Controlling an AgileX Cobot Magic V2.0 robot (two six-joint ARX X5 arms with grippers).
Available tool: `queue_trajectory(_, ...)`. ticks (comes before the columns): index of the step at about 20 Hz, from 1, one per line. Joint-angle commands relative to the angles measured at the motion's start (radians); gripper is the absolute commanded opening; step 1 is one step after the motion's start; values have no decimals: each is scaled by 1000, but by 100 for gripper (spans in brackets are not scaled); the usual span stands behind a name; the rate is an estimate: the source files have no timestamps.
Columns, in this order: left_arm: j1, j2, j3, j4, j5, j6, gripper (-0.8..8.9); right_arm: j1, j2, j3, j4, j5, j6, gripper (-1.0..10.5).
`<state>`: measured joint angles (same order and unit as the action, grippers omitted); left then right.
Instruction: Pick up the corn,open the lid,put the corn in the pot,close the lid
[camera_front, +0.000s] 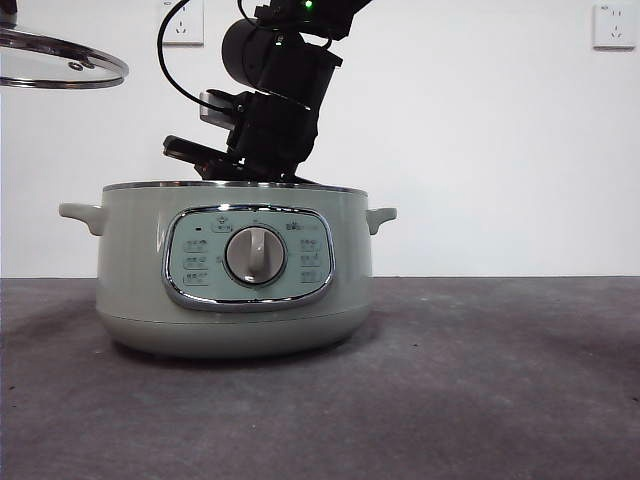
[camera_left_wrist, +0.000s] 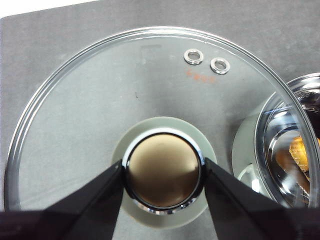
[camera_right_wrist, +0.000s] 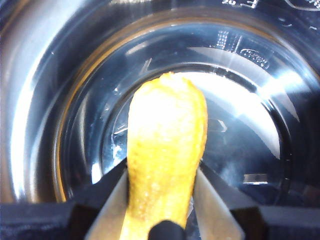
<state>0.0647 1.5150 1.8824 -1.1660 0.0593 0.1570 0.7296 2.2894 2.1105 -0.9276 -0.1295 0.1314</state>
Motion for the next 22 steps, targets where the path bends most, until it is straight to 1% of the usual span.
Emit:
queue_trajectory(1, 2, -12, 6, 37, 3, 4, -9, 3, 31, -3, -8, -2, 8, 107)
queue_trajectory(2, 2, -11, 6, 37, 4, 4, -9, 3, 31, -3, -10, -1, 6, 285)
queue_trajectory(3, 2, -9, 6, 37, 4, 4, -9, 3, 29, -3, -10, 3, 8, 415)
queue_trajectory(4, 2, -8, 6, 37, 4, 4, -9, 4, 28, 1, -8, 2, 8, 491)
queue_trajectory(7, 2, -8, 6, 37, 4, 4, -9, 10, 13, 31, -17, 11, 7, 505)
queue_trajectory(11, 2, -8, 6, 30, 13, 4, -9, 18, -57, 93, -71, 58, 4, 504)
queue_trajectory(13, 2, -8, 6, 29, 54, 4, -9, 26, -117, 103, -136, 107, -10, 500)
queue_trajectory(16, -3, -7, 6, 29, 57, 3, -9, 32, -233, 102, -270, 198, -50, 499)
queue_trajectory(17, -10, -7, 6, 27, 68, 2, -9, 38, -265, 102, -308, 228, -58, 484)
queue_trajectory(19, -30, -6, 6, 11, 105, 0, -9, 38, -344, 100, -385, 297, -75, 276)
queue_trajectory(20, -42, -2, 6, 2, 105, 1, -9, 38, -375, 99, -411, 325, -87, 169)
queue_trajectory(21, -58, 1, 6, -8, 105, 0, -9, 37, -407, 98, -442, 340, -91, 36)
queue_trajectory(22, -76, 6, 6, -16, 105, 0, -9, 37, -441, 89, -450, 342, -90, -18)
